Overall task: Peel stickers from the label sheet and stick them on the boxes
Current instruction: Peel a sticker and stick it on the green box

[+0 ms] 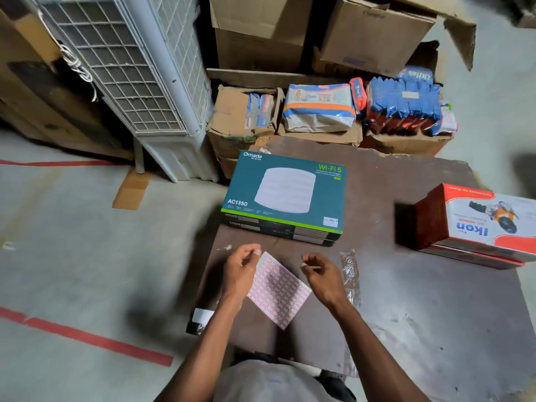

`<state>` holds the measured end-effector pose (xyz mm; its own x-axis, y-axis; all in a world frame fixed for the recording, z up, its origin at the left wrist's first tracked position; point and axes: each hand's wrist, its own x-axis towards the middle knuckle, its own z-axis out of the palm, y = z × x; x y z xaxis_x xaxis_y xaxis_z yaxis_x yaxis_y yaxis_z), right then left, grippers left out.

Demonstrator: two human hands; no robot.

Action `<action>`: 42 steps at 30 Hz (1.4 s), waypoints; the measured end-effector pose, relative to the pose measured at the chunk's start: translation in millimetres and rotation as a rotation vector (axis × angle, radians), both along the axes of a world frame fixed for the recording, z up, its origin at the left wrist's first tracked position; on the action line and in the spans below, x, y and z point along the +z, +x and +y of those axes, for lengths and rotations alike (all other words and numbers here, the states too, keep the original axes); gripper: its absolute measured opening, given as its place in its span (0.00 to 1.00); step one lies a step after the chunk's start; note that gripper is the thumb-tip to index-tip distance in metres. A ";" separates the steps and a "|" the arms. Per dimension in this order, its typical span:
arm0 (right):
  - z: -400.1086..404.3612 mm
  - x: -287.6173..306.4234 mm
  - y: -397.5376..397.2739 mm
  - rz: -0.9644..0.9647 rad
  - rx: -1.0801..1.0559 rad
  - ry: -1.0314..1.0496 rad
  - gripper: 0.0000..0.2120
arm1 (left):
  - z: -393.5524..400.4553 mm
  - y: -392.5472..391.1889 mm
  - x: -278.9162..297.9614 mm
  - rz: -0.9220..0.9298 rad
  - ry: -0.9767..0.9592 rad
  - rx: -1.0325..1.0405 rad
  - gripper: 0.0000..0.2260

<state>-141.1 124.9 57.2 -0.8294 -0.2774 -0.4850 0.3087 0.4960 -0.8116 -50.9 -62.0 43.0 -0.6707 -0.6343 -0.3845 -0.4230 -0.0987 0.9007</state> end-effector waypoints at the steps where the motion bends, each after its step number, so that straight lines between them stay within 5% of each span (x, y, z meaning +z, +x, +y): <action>1: -4.6 -4.8 4.3 -0.017 0.010 0.021 0.05 | -4.6 2.3 -7.8 -0.033 -0.007 -0.020 0.09; 12: -35.7 -55.8 59.2 -0.212 0.323 0.174 0.23 | -20.6 13.8 -82.3 -0.454 -0.096 -0.255 0.26; 17: -41.1 -64.4 67.9 -0.158 0.395 0.204 0.22 | -15.4 11.6 -78.4 -0.491 -0.260 -0.331 0.26; 27: -33.9 -77.3 69.6 -0.061 0.441 0.246 0.21 | -24.9 10.2 -79.1 -0.495 -0.164 -0.233 0.19; 33: -37.3 -44.7 65.3 0.109 0.328 0.248 0.15 | -24.6 15.3 -59.9 -0.318 0.058 -0.176 0.10; 42: -50.6 26.0 43.8 0.405 0.204 -0.052 0.10 | -22.6 17.3 31.5 0.094 0.255 -0.107 0.03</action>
